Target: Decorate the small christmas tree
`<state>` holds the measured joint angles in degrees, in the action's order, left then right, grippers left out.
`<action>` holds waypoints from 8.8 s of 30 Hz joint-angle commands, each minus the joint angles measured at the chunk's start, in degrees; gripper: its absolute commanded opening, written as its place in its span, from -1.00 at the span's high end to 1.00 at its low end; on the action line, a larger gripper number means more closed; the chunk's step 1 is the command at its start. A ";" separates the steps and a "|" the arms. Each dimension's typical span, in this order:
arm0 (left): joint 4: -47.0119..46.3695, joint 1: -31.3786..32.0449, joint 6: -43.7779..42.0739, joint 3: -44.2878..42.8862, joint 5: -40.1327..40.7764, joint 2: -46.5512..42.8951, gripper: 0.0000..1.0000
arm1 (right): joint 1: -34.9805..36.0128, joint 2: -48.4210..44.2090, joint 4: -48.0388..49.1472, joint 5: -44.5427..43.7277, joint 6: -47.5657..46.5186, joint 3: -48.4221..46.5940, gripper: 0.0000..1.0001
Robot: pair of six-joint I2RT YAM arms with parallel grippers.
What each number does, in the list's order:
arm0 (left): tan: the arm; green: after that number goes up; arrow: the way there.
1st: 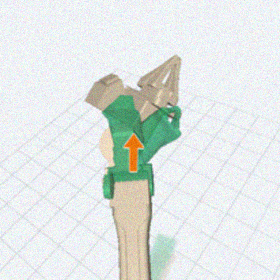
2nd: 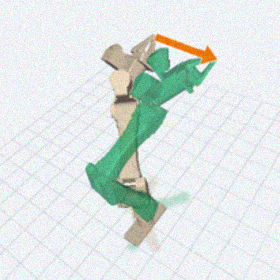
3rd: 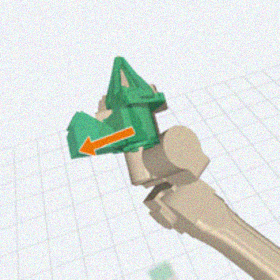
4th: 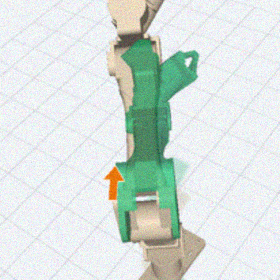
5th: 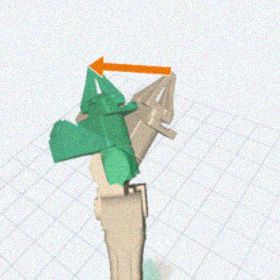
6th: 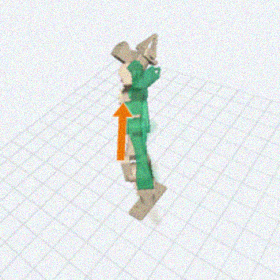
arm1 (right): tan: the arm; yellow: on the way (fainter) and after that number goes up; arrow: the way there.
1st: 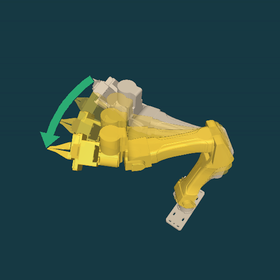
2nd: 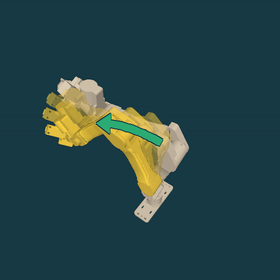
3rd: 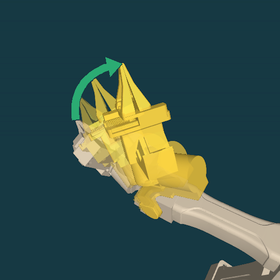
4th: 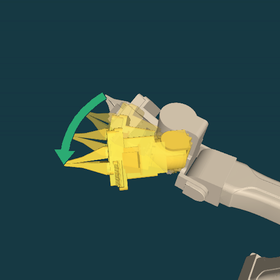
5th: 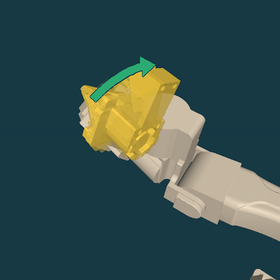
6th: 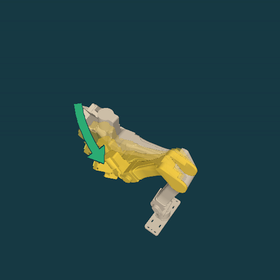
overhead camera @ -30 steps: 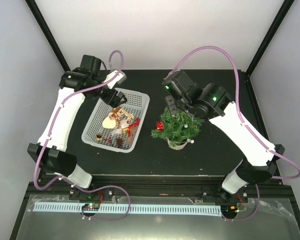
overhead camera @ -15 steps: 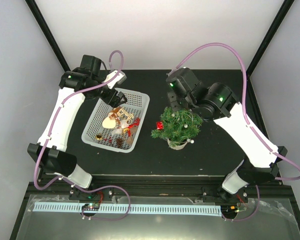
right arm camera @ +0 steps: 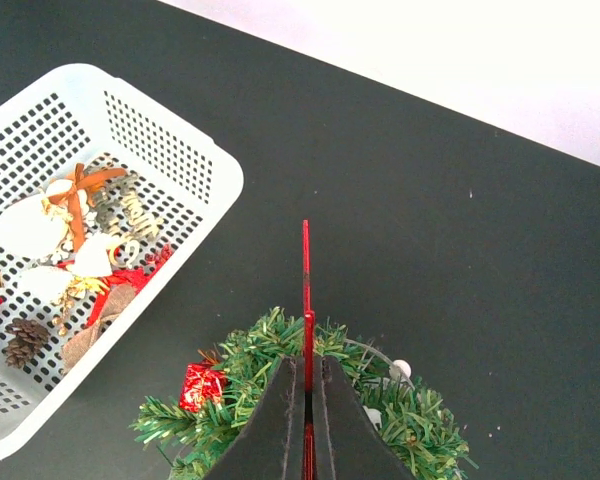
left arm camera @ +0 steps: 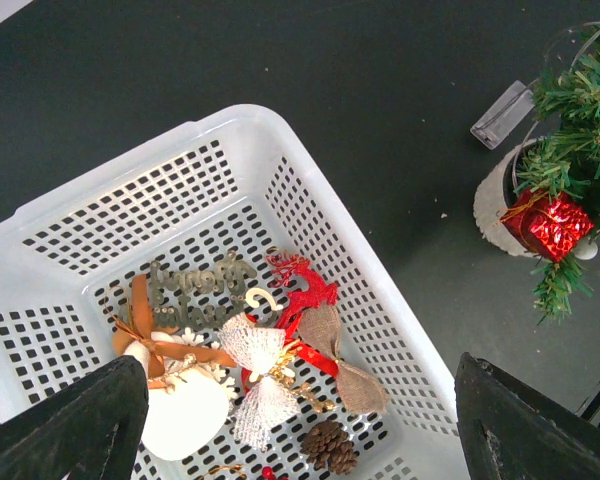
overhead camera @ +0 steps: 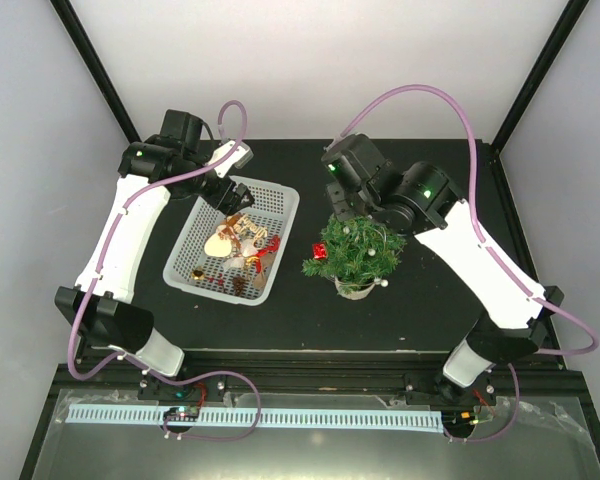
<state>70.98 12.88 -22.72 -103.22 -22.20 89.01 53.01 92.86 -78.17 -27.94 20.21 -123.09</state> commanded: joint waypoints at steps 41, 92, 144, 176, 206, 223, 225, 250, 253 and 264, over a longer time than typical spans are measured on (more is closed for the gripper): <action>-0.91 0.65 0.75 -0.40 0.69 -0.33 -0.70 | 0.31 -3.32 0.22 0.93 1.69 2.05 0.98; -0.84 0.91 0.57 -0.40 0.80 0.28 -0.71 | 0.32 -4.53 3.83 0.26 1.45 5.96 0.98; -0.76 1.00 0.57 -0.49 0.93 0.81 -0.72 | 0.28 -8.47 4.87 -2.42 4.42 13.56 0.40; -6.58 0.48 -3.06 12.16 10.46 1.84 -0.36 | 0.29 -27.73 5.76 -2.12 12.50 26.69 0.05; -13.08 -7.58 -7.24 12.03 19.62 24.71 -0.17 | 0.32 -33.52 4.52 3.60 19.76 40.05 0.05; -7.99 -8.07 -8.73 8.17 14.78 30.78 0.11 | 0.29 -31.81 4.74 2.98 17.92 39.06 0.06; -7.37 -8.49 -8.91 8.16 14.20 30.70 0.11 | 0.25 -31.45 4.99 3.02 17.65 38.98 0.06; -1.92 -9.46 -9.38 7.68 10.42 24.08 0.97 | 0.26 -31.15 5.90 3.33 17.67 39.37 0.06; -1.44 -9.46 -9.45 7.54 10.59 23.08 0.97 | 0.29 -31.33 6.16 3.33 17.67 39.84 0.07; 7.01 -9.47 -12.30 1.32 8.71 19.12 0.97 | 0.27 -31.61 7.08 2.98 16.68 40.63 0.07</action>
<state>72.18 3.75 -32.25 -97.65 -11.40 112.09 53.06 62.08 -72.23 -24.10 37.54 -83.09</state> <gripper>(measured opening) 0.037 0.468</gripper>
